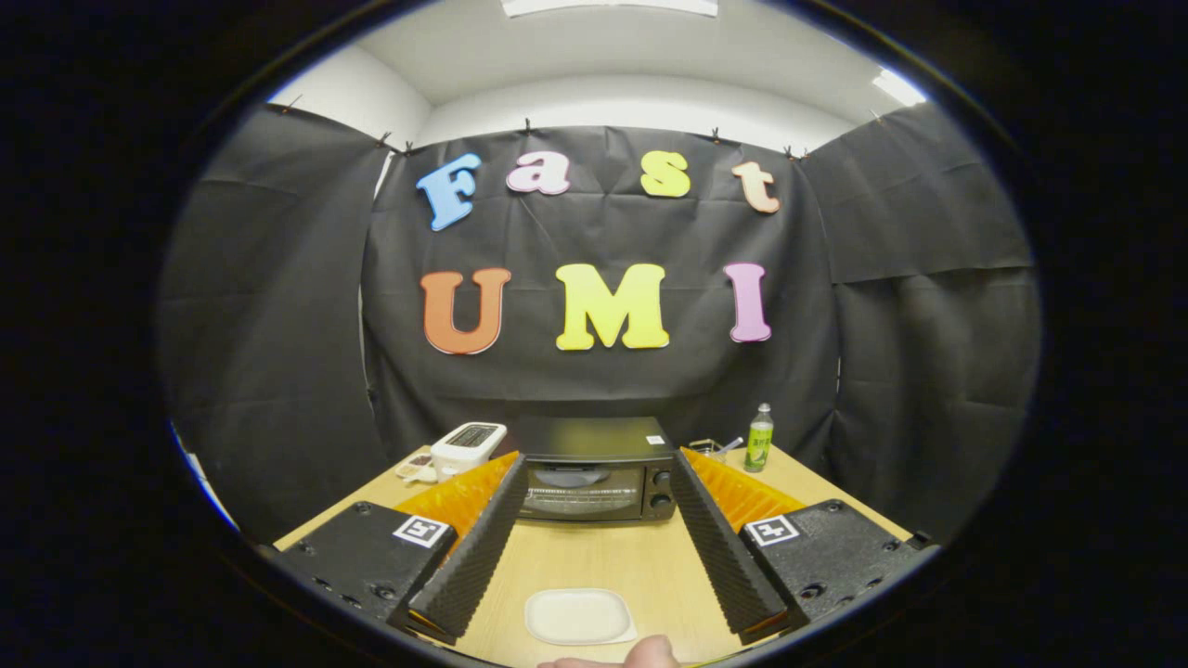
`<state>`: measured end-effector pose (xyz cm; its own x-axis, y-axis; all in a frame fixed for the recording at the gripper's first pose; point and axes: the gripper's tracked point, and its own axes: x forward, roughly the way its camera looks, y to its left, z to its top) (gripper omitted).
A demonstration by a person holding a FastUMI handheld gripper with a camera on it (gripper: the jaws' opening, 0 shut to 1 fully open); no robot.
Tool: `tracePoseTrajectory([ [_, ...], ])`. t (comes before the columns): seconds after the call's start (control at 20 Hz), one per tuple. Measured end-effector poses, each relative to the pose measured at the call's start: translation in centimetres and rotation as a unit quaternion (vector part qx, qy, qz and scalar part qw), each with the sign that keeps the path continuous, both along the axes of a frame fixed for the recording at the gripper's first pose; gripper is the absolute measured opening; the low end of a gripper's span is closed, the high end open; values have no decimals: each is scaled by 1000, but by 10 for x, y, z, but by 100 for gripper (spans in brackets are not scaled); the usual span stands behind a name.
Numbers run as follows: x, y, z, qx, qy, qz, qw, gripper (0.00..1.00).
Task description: Open the toaster oven, put the food inside, and close the toaster oven door.
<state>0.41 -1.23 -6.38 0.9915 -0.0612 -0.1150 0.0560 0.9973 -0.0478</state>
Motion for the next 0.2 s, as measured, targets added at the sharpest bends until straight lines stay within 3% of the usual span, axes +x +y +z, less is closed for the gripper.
tracePoseTrajectory([
  [0.2, 3, -1, -3, 7, 3, -2, 1000, 100],
])
